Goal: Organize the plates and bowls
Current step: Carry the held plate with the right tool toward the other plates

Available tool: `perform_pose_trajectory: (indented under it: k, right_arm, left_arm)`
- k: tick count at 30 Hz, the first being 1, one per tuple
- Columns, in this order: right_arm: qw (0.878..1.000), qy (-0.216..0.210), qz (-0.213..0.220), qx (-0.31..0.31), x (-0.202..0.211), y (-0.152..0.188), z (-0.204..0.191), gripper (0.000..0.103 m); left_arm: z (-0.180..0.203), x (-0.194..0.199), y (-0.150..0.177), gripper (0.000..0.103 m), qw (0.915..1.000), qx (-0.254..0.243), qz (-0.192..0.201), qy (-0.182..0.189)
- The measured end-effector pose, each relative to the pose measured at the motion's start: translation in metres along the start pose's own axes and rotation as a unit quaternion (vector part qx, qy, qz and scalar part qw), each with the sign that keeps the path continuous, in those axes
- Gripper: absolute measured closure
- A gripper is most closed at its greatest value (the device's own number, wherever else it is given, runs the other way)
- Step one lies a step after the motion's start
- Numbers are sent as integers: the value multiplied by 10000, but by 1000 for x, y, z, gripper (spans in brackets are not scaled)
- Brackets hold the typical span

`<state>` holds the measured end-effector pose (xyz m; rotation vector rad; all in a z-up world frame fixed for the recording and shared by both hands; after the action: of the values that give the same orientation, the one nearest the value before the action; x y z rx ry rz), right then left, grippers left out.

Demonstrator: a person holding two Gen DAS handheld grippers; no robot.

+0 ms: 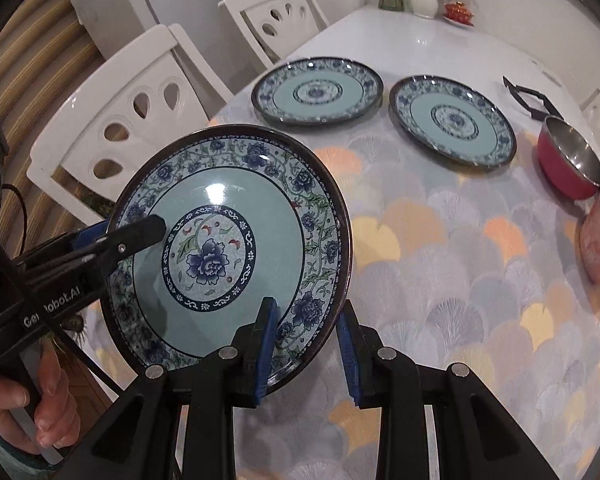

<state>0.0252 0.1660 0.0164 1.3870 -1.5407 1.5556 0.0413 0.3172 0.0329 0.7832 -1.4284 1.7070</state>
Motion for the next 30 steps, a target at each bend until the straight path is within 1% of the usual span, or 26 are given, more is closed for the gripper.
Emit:
perform_pose_trajectory:
  k: [9,13,17,24,30]
  right_arm:
    - [9997,71,-194,-157,-6,19,12,74]
    - [9991,64,-359,-235,-12,28,16,73]
    - [9985,14,-479,-246,-19,35,14,73]
    - [9980,-56,-615,-162,-30,43,3,73]
    - [9965,-104,-796,-242,-41,50,3,73]
  left_arm:
    - [13,-11,23,62,9995,-206,-251,-10]
    - [15,-17,33,62,9989,-283,-377,-54]
    - [11,-22,38,62,9984,-296,-462,-120]
    - [-3,-26,44,62,9981,-153,-565,-216]
    - [-7,-30,54,62,9971,-152,-703,-261]
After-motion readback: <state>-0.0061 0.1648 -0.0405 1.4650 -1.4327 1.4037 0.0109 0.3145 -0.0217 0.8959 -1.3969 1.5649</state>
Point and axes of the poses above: each gripper's, at about its wrist camera, not at the fingertips, and x roughly against the way its jaws point, z to its right, y to its underside, the point moved 6 cm from there along -x, roughly the way its jaws point, and after that the axes turned 3 degrees about -y, right-handed, at the moved point
